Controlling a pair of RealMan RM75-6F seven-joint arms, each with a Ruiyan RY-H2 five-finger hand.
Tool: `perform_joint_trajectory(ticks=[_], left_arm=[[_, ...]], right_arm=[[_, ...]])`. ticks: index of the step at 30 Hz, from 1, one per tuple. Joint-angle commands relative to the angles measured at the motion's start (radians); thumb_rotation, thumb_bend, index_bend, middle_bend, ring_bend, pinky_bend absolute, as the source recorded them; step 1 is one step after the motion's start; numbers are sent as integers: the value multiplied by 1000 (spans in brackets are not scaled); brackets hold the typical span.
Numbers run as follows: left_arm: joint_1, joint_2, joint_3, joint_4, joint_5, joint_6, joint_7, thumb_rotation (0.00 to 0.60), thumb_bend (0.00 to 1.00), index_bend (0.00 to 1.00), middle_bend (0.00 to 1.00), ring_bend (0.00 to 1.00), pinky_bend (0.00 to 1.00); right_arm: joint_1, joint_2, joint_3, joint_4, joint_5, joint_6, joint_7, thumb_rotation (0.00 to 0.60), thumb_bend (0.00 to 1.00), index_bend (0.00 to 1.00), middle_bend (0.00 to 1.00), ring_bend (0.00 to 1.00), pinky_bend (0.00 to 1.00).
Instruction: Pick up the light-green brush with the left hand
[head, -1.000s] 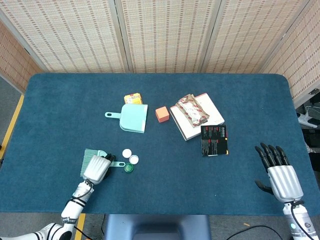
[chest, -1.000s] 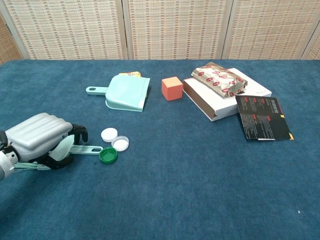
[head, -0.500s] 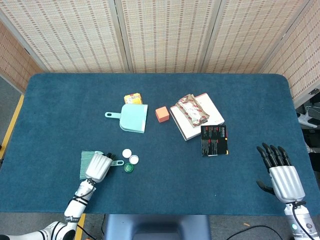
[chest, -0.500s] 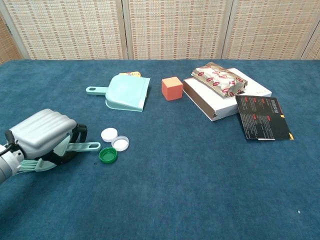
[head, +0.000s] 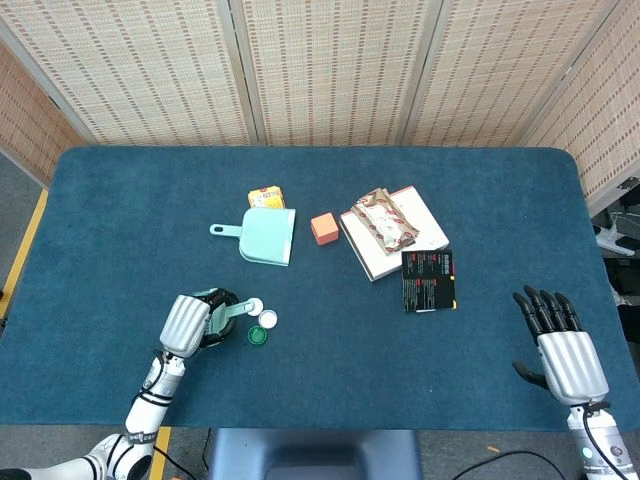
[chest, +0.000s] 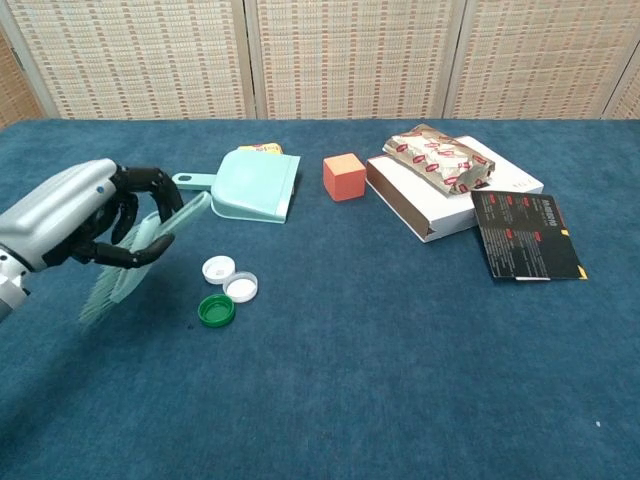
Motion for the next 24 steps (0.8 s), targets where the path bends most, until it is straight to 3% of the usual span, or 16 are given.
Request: perform_joint_trajectory(ticks=[1, 14, 24], left_arm=[[-27, -104, -30, 210, 49, 132, -430, 600, 803, 723, 876, 734, 875], [-87, -267, -10, 515, 34, 79, -608, 600, 798, 723, 875, 726, 870], [-117, -331, 25, 591, 54, 79, -653, 600, 796, 724, 875, 726, 870]], right_arm=[[0, 0, 0, 0, 0, 0, 0, 600, 99, 0, 0, 0, 0], [-6, 8, 0, -5, 0, 10, 7, 600, 98, 0, 0, 0, 0], [-14, 15, 2, -7, -6, 28, 19, 600, 99, 0, 0, 0, 0]])
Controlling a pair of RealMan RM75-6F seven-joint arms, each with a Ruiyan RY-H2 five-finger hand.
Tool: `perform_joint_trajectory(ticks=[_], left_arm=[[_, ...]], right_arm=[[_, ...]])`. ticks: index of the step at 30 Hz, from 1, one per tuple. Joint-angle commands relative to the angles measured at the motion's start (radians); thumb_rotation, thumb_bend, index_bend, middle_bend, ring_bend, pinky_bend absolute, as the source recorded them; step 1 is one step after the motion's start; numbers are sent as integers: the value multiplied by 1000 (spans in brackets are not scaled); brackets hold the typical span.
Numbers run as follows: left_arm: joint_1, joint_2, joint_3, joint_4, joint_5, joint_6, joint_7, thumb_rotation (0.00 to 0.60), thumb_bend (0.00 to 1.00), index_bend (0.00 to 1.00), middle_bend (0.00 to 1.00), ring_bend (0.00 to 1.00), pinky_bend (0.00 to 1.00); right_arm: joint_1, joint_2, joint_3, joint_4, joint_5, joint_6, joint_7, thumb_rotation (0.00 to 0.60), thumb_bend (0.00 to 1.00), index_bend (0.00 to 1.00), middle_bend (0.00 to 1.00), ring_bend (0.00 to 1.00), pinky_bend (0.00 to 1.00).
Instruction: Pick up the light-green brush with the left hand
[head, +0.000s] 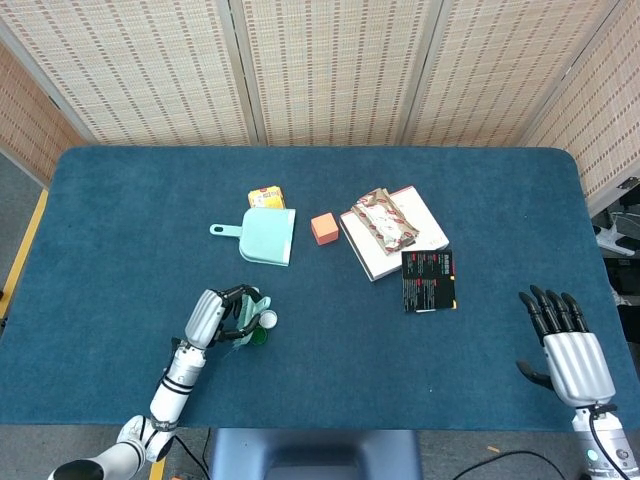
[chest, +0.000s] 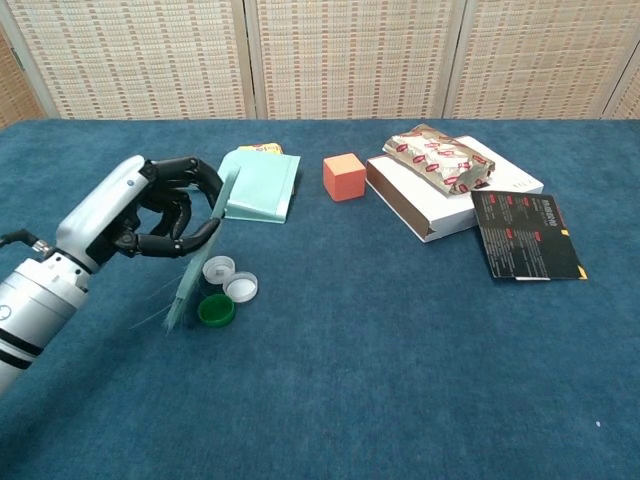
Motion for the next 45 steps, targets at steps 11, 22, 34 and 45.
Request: perform_joint_trajectory(ticks=[11, 22, 34, 45], left_arm=[[-93, -122, 34, 52, 29, -7, -2, 600, 795, 724, 875, 726, 870], [-173, -133, 37, -66, 45, -1, 67, 600, 794, 724, 876, 726, 870], [-43, 117, 73, -83, 59, 184, 235, 600, 783, 724, 875, 727, 871], [83, 370, 169, -287, -9, -134, 641, 600, 635, 630, 795, 728, 863]], right_arm=[[-10, 23, -2, -6, -11, 16, 41, 600, 98, 0, 0, 0, 0], [-9, 39, 2, -3, 0, 6, 64, 600, 99, 0, 0, 0, 0], [-5, 26, -5, -6, -9, -6, 38, 600, 99, 0, 0, 0, 0], [4, -2, -17, -8, -28, -25, -11, 600, 98, 0, 0, 0, 0]])
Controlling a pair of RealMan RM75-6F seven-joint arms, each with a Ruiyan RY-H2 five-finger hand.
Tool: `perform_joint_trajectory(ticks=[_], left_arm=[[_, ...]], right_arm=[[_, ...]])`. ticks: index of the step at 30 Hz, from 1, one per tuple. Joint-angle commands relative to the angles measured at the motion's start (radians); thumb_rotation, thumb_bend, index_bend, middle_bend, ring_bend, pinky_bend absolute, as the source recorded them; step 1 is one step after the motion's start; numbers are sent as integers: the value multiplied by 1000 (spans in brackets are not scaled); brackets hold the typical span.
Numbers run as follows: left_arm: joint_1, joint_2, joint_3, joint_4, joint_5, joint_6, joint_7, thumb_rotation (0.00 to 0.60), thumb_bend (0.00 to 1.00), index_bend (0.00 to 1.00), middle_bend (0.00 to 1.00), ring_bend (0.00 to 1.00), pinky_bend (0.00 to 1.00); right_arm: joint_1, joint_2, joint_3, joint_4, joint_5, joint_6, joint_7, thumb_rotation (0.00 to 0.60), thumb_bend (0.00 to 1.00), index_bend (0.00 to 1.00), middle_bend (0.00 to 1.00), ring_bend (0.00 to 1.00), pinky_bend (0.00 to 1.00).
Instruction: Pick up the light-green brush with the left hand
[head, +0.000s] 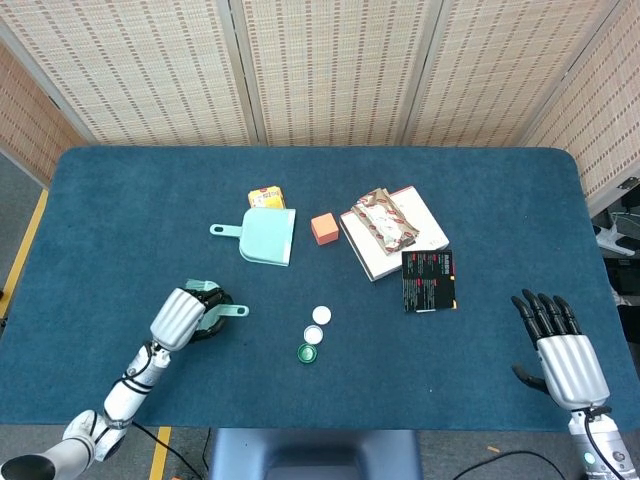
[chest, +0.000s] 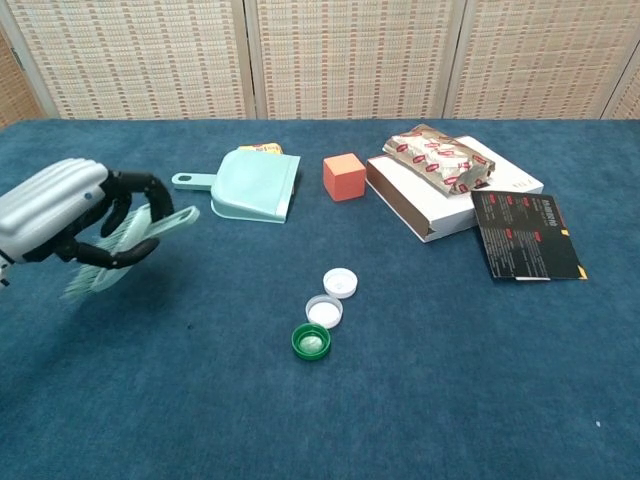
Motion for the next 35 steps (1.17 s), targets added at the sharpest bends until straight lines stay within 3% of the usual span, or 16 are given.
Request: perform_joint_trajectory(ticks=[1, 3, 6, 11, 14, 18, 21, 24, 26, 29, 35], left_arm=[[42, 102, 37, -154, -39, -135, 146, 600, 585, 584, 755, 732, 863], [40, 128, 35, -225, -60, -189, 206, 600, 513, 485, 660, 738, 863], [36, 152, 23, -309, -90, -247, 275, 600, 418, 268, 374, 742, 869], [34, 180, 2, -410, -117, -282, 338, 600, 347, 13, 54, 737, 889], [42, 192, -8, -453, -112, -257, 356, 600, 336, 0, 1, 708, 891], [68, 244, -9, -541, -74, -169, 341, 600, 337, 0, 0, 655, 876], [120, 341, 11, -665, -25, -49, 308, 600, 334, 0, 0, 505, 784], [213, 467, 73, -766, 18, 76, 293, 600, 333, 0, 0, 154, 501], [294, 527, 109, -776, 14, 157, 299, 600, 335, 0, 0, 12, 269], [364, 565, 130, -749, -27, 181, 291, 600, 358, 0, 0, 0, 94], [382, 608, 117, -762, -24, 174, 265, 600, 372, 0, 0, 0, 42]], right_arm=[[1, -1, -3, -1, -3, -2, -1, 600, 98, 0, 0, 0, 0], [1, 0, -4, -1, -6, -2, 1, 600, 98, 0, 0, 0, 0], [-2, 4, -6, -2, -11, 4, 9, 600, 99, 0, 0, 0, 0], [-10, 13, -9, -4, -20, 19, 21, 600, 98, 0, 0, 0, 0], [-13, 17, -13, -6, -26, 24, 23, 600, 98, 0, 0, 0, 0], [-16, 18, -19, -8, -36, 26, 21, 600, 99, 0, 0, 0, 0], [-15, 19, -24, -9, -36, 17, 13, 600, 99, 0, 0, 0, 0], [-12, 19, -28, -12, -27, -2, -2, 600, 98, 0, 0, 0, 0], [-11, 18, -30, -16, -20, -11, -20, 600, 98, 0, 0, 0, 0], [-15, 12, -32, -24, -17, -11, -43, 600, 99, 0, 0, 0, 0], [-19, 1, -39, -29, -29, -7, -65, 600, 99, 0, 0, 0, 0]])
